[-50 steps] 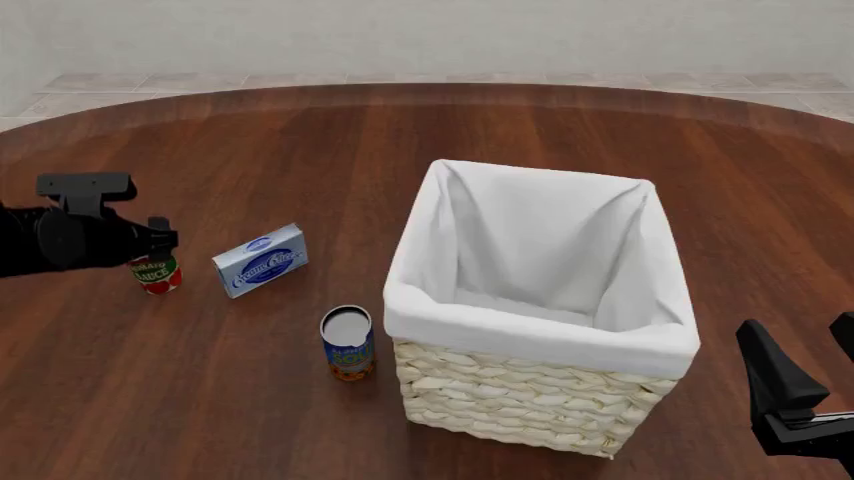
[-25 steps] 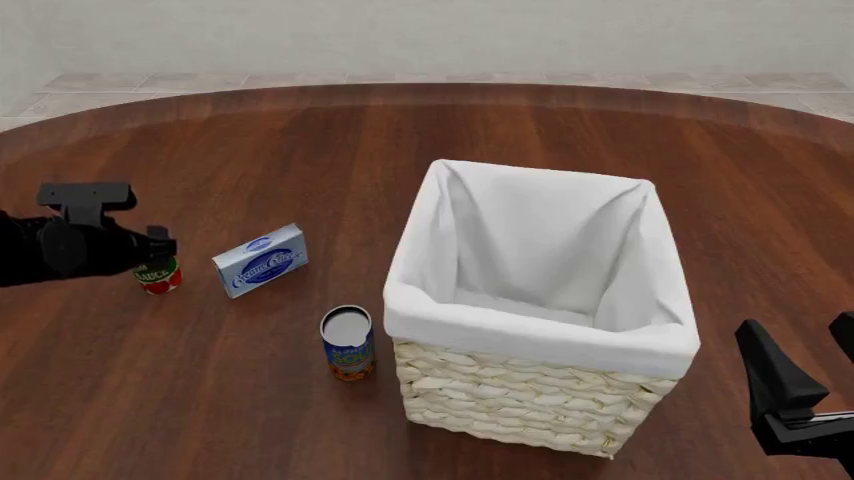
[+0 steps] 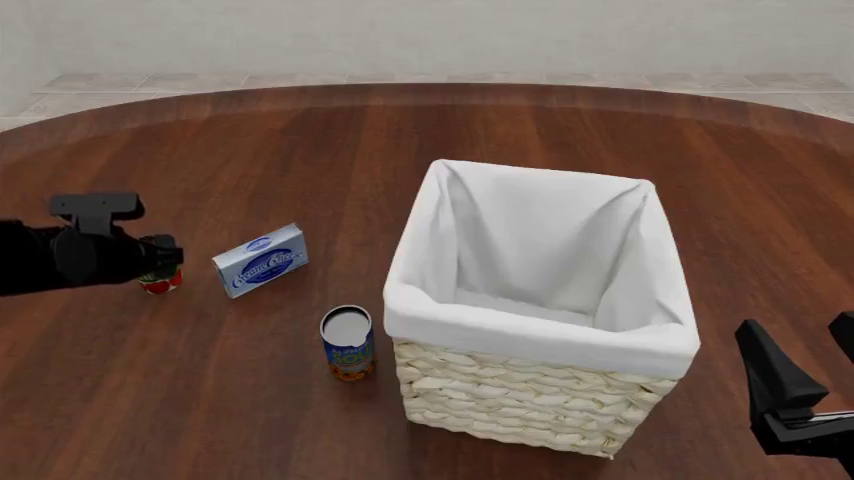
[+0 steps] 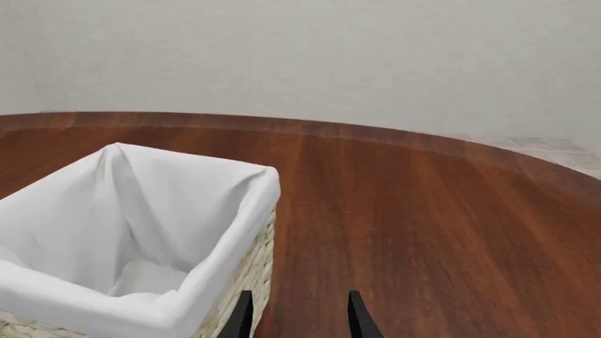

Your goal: Pick up the tomato sauce, and put it in the basket.

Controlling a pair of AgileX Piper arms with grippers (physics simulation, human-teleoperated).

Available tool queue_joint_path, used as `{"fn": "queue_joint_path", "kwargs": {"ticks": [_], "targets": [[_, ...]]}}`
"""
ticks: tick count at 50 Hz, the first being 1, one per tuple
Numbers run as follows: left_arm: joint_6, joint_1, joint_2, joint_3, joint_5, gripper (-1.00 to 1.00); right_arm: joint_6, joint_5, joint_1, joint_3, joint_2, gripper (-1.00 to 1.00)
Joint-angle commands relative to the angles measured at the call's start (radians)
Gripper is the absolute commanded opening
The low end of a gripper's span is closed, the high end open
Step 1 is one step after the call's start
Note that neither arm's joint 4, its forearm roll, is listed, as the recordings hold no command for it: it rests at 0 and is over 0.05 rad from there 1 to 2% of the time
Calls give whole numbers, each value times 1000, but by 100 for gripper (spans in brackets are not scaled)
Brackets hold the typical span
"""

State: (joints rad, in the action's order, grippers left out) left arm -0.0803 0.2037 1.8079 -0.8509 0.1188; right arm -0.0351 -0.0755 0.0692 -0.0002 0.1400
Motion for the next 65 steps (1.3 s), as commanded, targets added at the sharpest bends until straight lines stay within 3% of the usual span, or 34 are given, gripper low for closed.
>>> {"fn": "queue_joint_path", "kwargs": {"ticks": [1, 21, 22, 42, 65], "targets": [[5, 2, 20, 14, 24, 100, 0, 6, 0, 0, -5, 100], [16, 2, 40, 26, 54, 100, -1, 29, 1, 0, -26, 100], [17, 2, 37, 25, 52, -100, -2, 29, 1, 0, -27, 100], [1, 4, -14, -1, 15, -100, -3, 14, 5, 0, -11, 100], [-35, -22, -170, -108, -159, -100, -3, 7, 12, 0, -8, 100]]}}
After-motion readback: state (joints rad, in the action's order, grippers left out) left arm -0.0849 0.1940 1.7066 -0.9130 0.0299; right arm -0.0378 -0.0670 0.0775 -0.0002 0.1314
